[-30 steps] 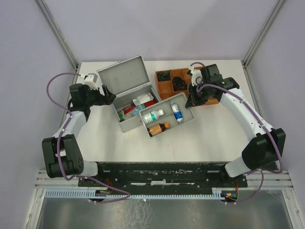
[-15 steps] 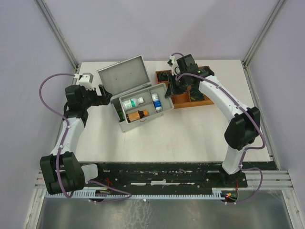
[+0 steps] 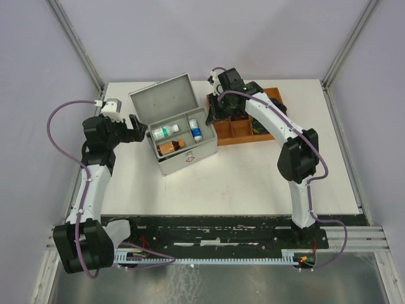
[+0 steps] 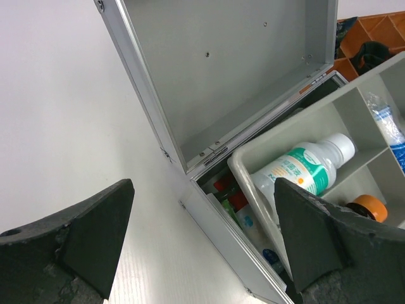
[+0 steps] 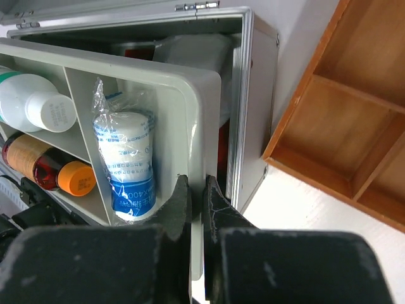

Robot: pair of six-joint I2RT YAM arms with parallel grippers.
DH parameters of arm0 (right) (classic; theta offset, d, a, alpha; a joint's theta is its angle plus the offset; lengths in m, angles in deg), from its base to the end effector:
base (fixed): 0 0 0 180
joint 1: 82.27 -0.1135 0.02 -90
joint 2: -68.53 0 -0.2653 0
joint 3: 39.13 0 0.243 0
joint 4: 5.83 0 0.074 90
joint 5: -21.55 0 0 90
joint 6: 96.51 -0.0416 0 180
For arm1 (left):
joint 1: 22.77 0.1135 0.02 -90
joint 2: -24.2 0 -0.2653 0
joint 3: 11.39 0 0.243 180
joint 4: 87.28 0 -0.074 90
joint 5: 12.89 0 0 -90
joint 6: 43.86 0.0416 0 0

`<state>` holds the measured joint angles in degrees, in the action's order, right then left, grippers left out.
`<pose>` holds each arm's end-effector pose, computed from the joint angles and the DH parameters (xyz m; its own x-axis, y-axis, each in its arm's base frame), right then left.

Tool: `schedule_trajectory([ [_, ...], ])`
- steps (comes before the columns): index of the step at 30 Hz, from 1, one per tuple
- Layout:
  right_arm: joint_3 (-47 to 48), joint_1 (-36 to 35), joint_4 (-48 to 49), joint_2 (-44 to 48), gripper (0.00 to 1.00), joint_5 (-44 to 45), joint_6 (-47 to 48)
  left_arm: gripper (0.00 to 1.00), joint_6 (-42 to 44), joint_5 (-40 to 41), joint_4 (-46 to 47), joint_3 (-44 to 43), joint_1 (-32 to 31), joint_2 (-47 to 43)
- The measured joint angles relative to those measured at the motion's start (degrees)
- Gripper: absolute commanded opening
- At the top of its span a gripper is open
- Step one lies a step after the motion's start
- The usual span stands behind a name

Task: Organize the medicine kit

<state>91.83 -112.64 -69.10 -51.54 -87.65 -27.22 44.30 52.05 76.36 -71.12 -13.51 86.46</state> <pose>0.3906 0.2447 0.2993 -0.8693 -0.1223 -0.4789 -0.3669 0.8088 0.4595 0.2446 0.0220 0.3014 -0.3274 -0.0828 -0.9413 0.2394 0.9564 -0.1674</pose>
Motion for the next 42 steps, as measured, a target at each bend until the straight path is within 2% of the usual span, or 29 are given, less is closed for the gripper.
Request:
schedule_trajectory([
  [10,8.1,-0.6,-2.3,-6.6,0.01,-0.1,0.5,0.98,0.1,1.5,0.1,1.2,0.0,-2.0],
  [31,12.5,-1.5,-6.0,-10.4,0.01,-0.3,2.8,0.98,1.6,2.1,0.7,2.7,0.0,-4.4],
  [34,12.6,-1.6,-6.0,-11.1,0.03,-0.3,2.8,0.98,1.6,2.1,0.8,2.7,0.0,-5.0],
  [42,13.3,-2.2,-6.0,-12.0,0.21,1.2,3.2,0.98,1.7,2.1,1.0,2.7,0.0,-5.4],
])
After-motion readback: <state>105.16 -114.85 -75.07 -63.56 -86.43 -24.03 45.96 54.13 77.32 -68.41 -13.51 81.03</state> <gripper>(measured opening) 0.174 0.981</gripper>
